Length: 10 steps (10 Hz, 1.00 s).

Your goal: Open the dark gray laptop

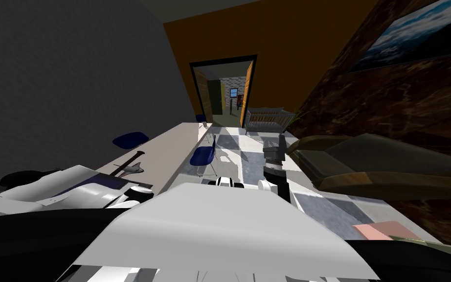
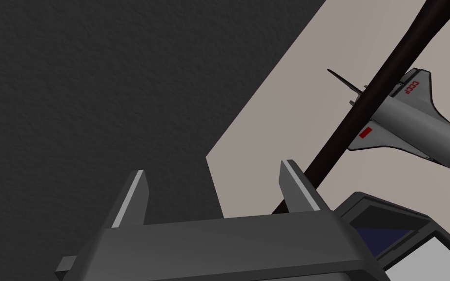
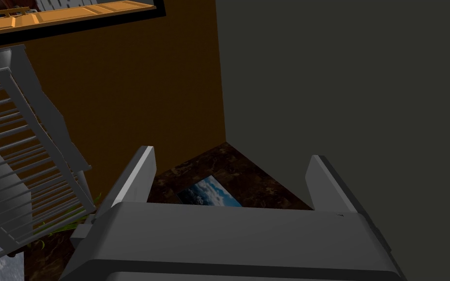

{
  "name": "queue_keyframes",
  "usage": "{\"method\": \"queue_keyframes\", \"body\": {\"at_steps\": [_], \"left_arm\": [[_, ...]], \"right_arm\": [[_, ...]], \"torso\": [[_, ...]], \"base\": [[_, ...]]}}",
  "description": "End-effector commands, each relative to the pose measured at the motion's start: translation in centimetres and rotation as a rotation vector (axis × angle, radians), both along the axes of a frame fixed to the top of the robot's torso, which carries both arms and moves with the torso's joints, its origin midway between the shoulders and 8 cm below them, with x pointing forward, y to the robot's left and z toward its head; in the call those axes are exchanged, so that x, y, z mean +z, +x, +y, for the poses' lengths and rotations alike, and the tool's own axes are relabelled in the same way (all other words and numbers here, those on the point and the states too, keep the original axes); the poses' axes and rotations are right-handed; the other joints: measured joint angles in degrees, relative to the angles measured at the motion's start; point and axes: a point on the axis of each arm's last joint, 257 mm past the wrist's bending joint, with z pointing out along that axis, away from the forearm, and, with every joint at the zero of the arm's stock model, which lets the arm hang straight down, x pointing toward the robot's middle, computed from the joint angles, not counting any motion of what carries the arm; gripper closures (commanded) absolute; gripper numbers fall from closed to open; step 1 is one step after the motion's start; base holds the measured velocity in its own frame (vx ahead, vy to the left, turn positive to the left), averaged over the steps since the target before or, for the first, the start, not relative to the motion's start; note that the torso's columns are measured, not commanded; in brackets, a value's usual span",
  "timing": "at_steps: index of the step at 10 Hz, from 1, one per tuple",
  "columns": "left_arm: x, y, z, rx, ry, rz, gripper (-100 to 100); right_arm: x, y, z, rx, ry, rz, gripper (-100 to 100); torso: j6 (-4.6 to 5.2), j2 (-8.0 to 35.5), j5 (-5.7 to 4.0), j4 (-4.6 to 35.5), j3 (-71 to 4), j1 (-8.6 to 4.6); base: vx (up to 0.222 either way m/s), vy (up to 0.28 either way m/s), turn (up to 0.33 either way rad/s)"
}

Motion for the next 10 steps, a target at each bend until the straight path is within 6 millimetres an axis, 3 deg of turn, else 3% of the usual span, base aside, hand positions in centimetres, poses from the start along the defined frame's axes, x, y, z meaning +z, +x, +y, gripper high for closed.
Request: {"method": "queue_keyframes", "body": {"at_steps": [1, 6, 8, 10], "left_arm": [[0.1, -1.4, 0.3, 0.023, -0.023, 0.024, -100], [-0.1, -3.7, 0.7, 0.065, -0.068, 0.061, -100], [-0.1, -5.7, 1.0, 0.1, -0.102, 0.089, -100], [-0.3, -5.7, 0.9, 0.101, -0.11, 0.089, -100]], "right_arm": [[0.0, 0.0, 0.0, 0.0, 0.0, 0.0, 0], [0.0, 0.0, 0.0, 0.0, 0.0, 0.0, 0], [0.0, 0.0, 0.0, 0.0, 0.0, 0.0, 0], [0.0, 0.0, 0.0, 0.0, 0.0, 0.0, 0]], "torso": [[0.0, 0.02, -0.06, 0.01, -0.01, -0.02], [-0.2, 0.31, -0.44, 0.16, 0.12, -0.61], [-0.32, 0.42, -0.48, 0.2, 0.17, -0.52], [-0.42, 0.52, -0.46, 0.24, 0.24, -0.49]], "base": [[0.004, -0.009, -0.05], [0.008, 0.017, -0.033], [0.003, 0.009, -0.047], [0.002, 0.009, -0.01]]}}
